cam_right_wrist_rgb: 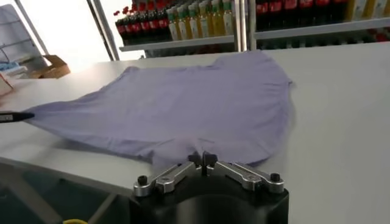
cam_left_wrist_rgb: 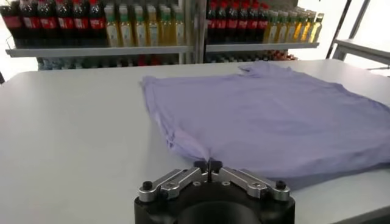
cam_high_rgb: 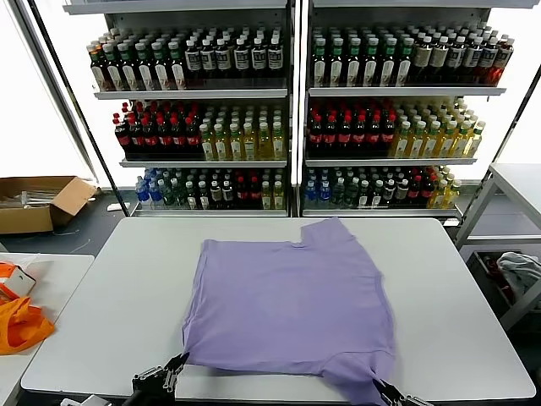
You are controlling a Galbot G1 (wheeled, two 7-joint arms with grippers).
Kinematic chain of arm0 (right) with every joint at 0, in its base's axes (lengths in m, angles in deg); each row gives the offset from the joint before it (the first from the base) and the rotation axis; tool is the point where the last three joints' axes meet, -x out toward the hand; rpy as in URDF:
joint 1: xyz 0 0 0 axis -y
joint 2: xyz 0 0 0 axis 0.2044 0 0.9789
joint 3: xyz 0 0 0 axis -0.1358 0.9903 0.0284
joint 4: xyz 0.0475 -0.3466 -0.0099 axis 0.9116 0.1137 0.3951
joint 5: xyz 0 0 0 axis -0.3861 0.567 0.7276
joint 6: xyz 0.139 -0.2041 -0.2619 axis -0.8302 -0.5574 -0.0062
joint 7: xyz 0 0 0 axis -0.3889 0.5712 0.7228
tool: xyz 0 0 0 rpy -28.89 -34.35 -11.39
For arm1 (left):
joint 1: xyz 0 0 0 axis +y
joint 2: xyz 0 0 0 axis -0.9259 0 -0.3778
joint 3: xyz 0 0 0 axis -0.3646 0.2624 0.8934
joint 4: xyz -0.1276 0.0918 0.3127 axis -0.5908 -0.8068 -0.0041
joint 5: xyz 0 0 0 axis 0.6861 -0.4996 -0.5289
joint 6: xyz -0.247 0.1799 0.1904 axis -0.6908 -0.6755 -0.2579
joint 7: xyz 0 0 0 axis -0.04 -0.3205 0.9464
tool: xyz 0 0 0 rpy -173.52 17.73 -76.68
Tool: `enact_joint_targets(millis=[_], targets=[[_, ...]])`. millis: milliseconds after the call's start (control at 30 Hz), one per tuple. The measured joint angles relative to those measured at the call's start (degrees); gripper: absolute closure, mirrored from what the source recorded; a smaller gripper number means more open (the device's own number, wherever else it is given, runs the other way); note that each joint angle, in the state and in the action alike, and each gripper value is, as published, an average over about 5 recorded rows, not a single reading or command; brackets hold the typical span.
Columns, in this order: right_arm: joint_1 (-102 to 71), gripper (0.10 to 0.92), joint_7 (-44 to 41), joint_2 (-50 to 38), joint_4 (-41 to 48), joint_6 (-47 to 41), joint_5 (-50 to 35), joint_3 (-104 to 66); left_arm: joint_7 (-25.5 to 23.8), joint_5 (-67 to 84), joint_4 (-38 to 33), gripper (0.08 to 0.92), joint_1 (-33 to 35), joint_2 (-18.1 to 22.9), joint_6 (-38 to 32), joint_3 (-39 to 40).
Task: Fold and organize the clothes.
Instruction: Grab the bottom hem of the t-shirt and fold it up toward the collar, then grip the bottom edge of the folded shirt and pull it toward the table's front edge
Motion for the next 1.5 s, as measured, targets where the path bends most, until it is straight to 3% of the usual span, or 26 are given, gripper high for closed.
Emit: enact_joint_targets(millis=[433,867,1100,1500], targets=[[17.61,0.907,2.51,0.27,6.58,0.15,-2.71,2.68,-1.12,5.84,2.93,0.916,-10.69,-4.49,0.88,1.11],[38.41,0.898,3.18,-2.45,21.10,-2.09,0.48,12.31,-3.08,10.98,15.01,0.916,-27.09,-7.70,1.67,7.75],[44.73,0.729,2.63,-2.21,25.18,-2.71,4.11,17.34,-3.39,11.83,21.91,0.867,-34.52,-7.45,2.00,11.47],[41.24,0.383,4.47,-1.81,22.32,-3.99,7.74,15.30,-1.01,13.10,21.29,0.522,-34.12,-7.37,2.16,10.74]])
